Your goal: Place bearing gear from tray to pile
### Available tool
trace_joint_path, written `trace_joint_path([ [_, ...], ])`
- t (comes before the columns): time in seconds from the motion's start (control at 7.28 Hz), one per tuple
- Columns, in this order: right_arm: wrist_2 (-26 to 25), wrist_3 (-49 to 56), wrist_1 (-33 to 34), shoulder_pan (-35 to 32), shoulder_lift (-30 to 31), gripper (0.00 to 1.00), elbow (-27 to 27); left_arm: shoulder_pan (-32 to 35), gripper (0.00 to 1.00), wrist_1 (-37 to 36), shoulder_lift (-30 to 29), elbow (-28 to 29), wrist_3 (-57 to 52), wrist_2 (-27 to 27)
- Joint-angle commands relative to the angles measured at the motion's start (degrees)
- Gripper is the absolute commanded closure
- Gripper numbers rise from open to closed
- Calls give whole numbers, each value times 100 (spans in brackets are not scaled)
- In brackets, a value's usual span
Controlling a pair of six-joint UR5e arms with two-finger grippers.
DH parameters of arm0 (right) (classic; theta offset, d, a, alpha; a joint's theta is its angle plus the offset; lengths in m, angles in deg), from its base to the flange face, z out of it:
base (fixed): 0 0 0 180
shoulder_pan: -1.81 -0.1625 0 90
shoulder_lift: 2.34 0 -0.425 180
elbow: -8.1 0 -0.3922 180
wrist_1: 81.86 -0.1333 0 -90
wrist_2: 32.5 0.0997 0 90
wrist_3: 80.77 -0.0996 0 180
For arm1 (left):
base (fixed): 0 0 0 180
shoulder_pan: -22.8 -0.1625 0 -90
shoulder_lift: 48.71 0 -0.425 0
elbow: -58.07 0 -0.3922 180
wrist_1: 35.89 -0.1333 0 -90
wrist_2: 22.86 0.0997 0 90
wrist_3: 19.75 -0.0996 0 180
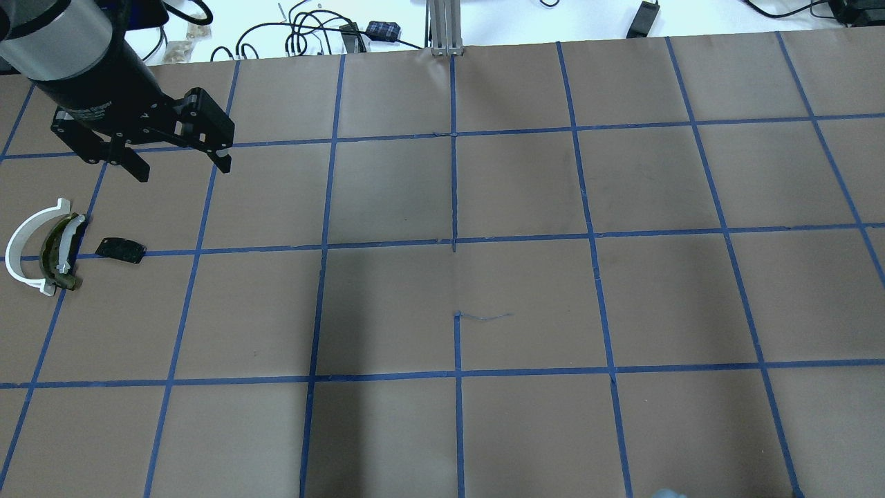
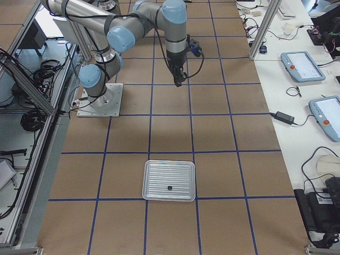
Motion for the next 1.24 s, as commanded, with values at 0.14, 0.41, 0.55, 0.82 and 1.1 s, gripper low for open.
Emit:
trace_joint_path([
  [0.14,80,-3122,-274,-2281,-183,85,-210,9,0,0,-9,-1,-9,0],
  [0.41,62,-5421,652,-3819,-945,86,-210,9,0,-8,-17,8,-9,0],
  [0.55,62,-6007,1023,-4400,-1341,86,-158,0,0,-17,-26,-1,-9,0],
  [0.82,89,-6397,2539,-5090,-2053,86,105,-69,0,-8,44,34,-131,0],
  [1.1,45,-6444,3197,-5109,-2197,42,273,-88,0,-26,-96,104,-123,0],
])
